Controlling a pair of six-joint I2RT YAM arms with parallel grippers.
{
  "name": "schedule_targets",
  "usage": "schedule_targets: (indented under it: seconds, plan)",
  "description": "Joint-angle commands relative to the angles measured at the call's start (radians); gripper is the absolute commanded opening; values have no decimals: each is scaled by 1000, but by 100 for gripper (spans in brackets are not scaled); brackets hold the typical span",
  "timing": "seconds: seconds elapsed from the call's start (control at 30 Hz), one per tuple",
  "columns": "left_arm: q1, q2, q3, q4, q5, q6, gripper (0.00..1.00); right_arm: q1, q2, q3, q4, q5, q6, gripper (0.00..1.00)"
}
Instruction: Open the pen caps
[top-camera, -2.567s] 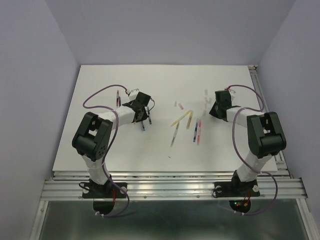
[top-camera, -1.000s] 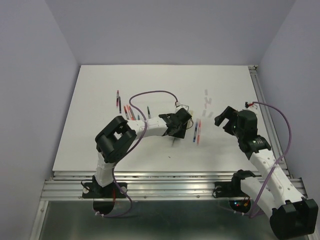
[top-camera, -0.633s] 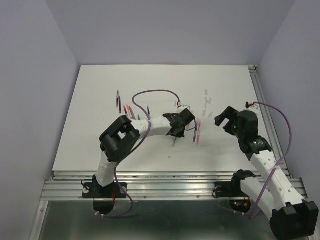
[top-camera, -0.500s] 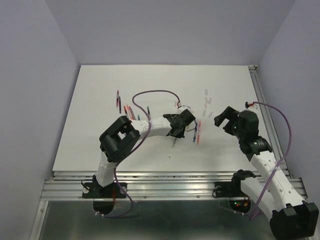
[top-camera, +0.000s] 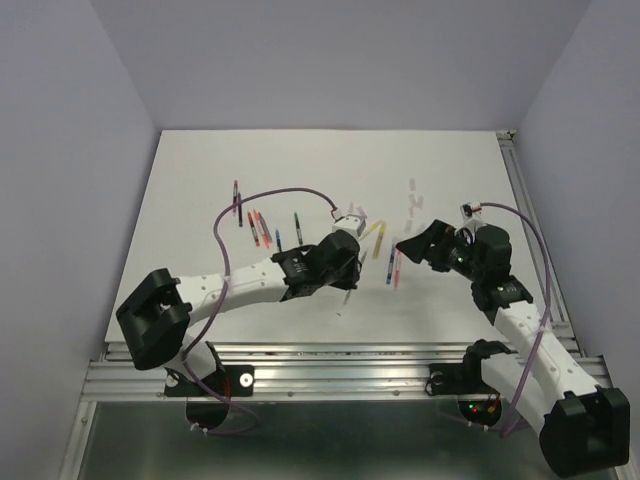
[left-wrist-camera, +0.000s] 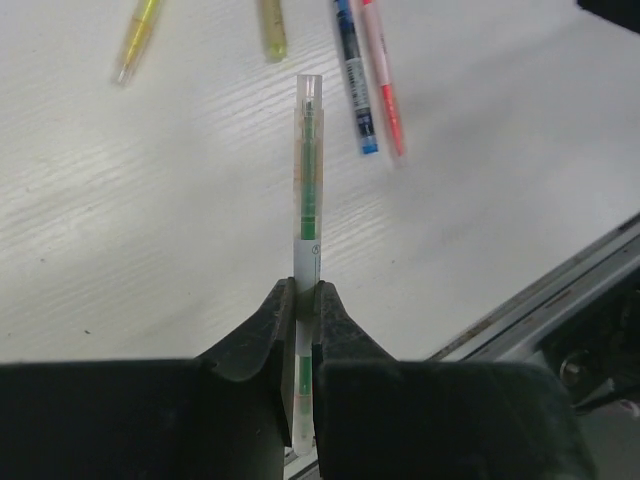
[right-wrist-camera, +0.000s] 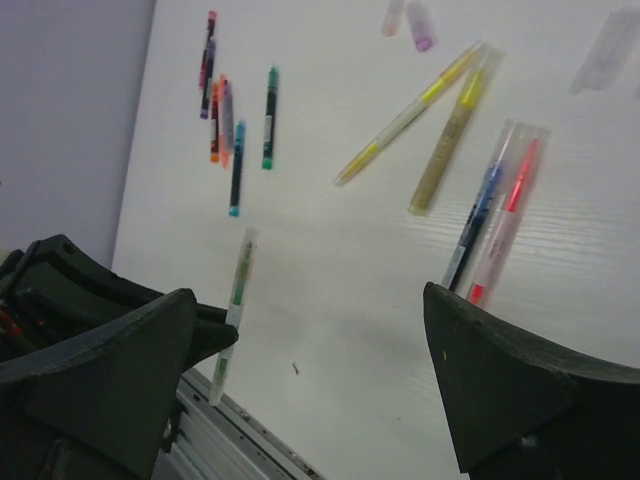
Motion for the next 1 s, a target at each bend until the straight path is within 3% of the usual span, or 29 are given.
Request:
schedule_targets:
  seconds: [0.0, 0.1, 0.23, 0.6, 0.9, 0.97]
  plan:
    - [-4, -88, -94, 168, 65, -51, 0, 29, -15, -34, 225, -151, 124, 100]
    - [-7, -169, -165, 253, 94, -70, 0, 119, -22, -64, 309, -78, 191, 100]
    - [-9, -235, -245, 329, 111, -87, 0, 340, 16, -32, 314, 125, 190, 100]
    - [-12, -373, -386, 427, 120, -134, 0, 541, 223, 77, 306, 326, 175, 99]
    - [-12, -406, -427, 430, 115, -154, 0, 610, 343, 168, 360, 391, 153, 84]
    - [-12, -404, -435, 436, 115, -160, 0, 612, 361, 191, 334, 409, 156, 66]
